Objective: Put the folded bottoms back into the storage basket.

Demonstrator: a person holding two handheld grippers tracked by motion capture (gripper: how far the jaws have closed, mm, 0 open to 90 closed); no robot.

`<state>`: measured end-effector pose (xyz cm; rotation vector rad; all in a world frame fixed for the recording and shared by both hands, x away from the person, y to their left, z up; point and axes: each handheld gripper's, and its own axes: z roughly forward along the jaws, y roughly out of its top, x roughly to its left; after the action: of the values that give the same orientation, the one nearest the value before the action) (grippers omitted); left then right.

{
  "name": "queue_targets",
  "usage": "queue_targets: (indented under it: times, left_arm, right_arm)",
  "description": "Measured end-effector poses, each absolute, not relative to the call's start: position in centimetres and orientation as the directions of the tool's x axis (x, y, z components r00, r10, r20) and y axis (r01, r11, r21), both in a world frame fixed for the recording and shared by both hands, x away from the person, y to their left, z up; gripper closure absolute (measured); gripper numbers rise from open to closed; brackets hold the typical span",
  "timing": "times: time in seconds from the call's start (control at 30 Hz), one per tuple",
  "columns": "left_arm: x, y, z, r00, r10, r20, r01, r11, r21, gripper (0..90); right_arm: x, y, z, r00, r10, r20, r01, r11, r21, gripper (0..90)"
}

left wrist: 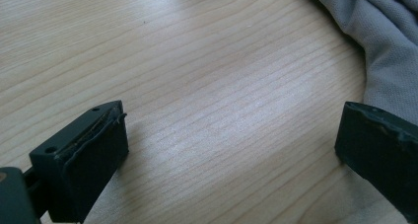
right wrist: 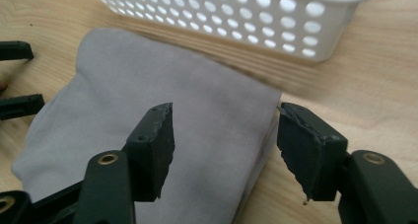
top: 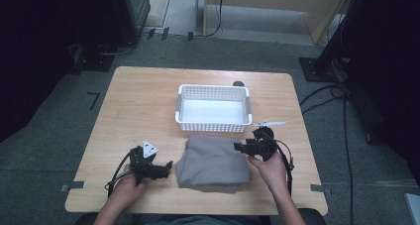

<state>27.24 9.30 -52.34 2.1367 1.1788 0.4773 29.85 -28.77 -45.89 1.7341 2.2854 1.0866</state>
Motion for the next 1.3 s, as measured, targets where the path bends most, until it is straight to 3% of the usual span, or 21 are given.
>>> queue_targets:
  times: [0.43, 0.9, 1.3]
  left_arm:
    - [27.2, 9.3, -52.3, 0.531, 0.847, 0.007, 0.613, -0.390, 0.687, 0.0]
    - [27.2, 9.3, -52.3, 0.530, 0.848, 0.006, 0.614, -0.389, 0.687, 0.0]
    - [27.2, 9.3, -52.4, 0.530, 0.848, 0.006, 0.614, -0.388, 0.687, 0.0]
  right_arm:
    - [28.3, -27.4, -47.9, -0.337, 0.872, 0.356, 0.853, 0.123, 0.507, 33.9]
    - [27.9, -26.1, -49.6, -0.310, 0.879, 0.362, 0.882, 0.124, 0.455, 22.3]
    - [28.1, -24.1, -49.6, -0.319, 0.891, 0.324, 0.874, 0.144, 0.465, 25.3]
